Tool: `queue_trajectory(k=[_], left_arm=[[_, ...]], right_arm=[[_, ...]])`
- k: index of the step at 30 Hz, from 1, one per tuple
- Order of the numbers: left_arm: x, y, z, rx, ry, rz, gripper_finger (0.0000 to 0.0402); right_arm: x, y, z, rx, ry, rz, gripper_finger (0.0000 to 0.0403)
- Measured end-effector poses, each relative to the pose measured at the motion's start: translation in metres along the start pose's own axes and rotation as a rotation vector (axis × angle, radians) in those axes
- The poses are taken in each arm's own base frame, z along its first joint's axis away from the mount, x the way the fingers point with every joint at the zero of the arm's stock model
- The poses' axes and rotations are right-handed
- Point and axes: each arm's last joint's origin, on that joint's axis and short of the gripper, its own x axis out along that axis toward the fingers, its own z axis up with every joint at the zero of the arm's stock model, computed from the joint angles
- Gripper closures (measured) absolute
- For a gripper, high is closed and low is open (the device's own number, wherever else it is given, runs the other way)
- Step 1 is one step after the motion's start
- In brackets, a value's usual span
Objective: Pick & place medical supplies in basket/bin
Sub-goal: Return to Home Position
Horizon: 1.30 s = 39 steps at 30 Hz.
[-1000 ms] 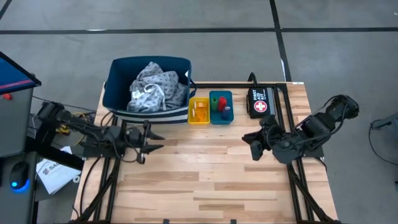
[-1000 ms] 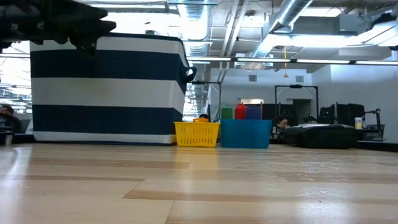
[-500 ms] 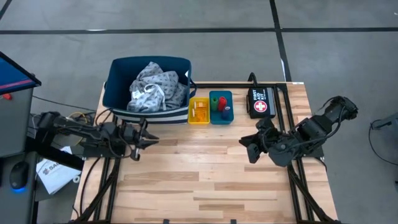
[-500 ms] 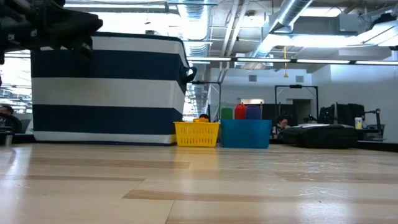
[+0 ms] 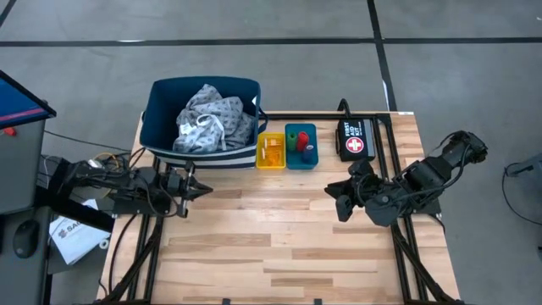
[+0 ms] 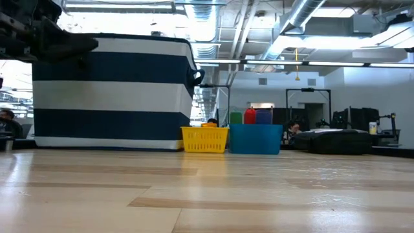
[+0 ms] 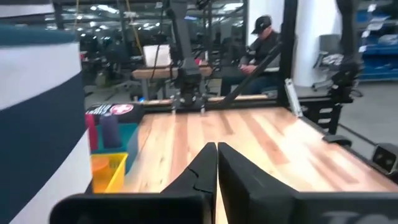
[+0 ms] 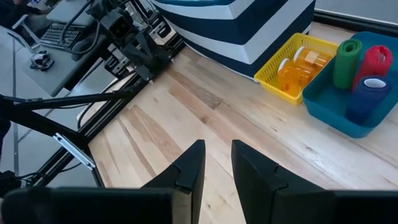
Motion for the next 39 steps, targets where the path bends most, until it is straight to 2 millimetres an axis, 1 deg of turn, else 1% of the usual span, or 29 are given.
queue_trajectory(k=[3,7,15,19,22,26,29,31,34,35,37,39], left_arm=[[-0.002,0.003,-0.002,-0.010,0.013,0.027,0.0400],[-0.001,0.005,-0.003,-0.013,0.025,0.017,0.0400],[0.000,0.014,-0.006,0.032,0.060,0.108,0.0394],[0.002,0.015,-0.008,0.036,0.088,0.116,0.0395],[0.003,0.015,-0.009,0.036,0.104,0.117,0.0396],[0.005,0.015,-0.009,0.035,0.102,0.120,0.0393],[0.006,0.015,-0.010,0.036,0.115,0.119,0.0391],[0.006,0.015,-0.011,0.036,0.121,0.119,0.0392],[0.007,0.015,-0.011,0.037,0.132,0.118,0.0391],[0.007,0.015,-0.012,0.037,0.135,0.117,0.0390],[0.008,0.015,-0.012,0.037,0.142,0.116,0.0389],[0.008,0.015,-0.013,0.037,0.145,0.115,0.0387]], right_arm=[[0.001,-0.001,0.001,0.002,-0.003,-0.005,0.0326],[0.002,0.000,0.002,-0.020,-0.007,0.003,0.0326],[0.002,0.003,0.003,-0.090,-0.012,0.021,0.0326],[0.001,0.009,0.006,-0.132,-0.041,0.072,0.0326],[0.000,0.019,0.011,-0.191,-0.091,0.147,0.0326],[0.005,0.030,0.030,-0.284,-0.180,0.258,0.0326],[0.011,0.034,0.052,-0.343,-0.267,0.350,0.0326],[0.015,0.035,0.067,-0.400,-0.312,0.447,0.0326],[0.032,0.036,0.086,-0.498,-0.340,0.601,0.0326],[0.039,0.034,0.088,-0.536,-0.321,0.639,0.0326],[0.056,0.029,0.094,-0.591,-0.280,0.680,0.0326],[0.072,0.022,0.098,-0.627,-0.234,0.685,0.0326]])
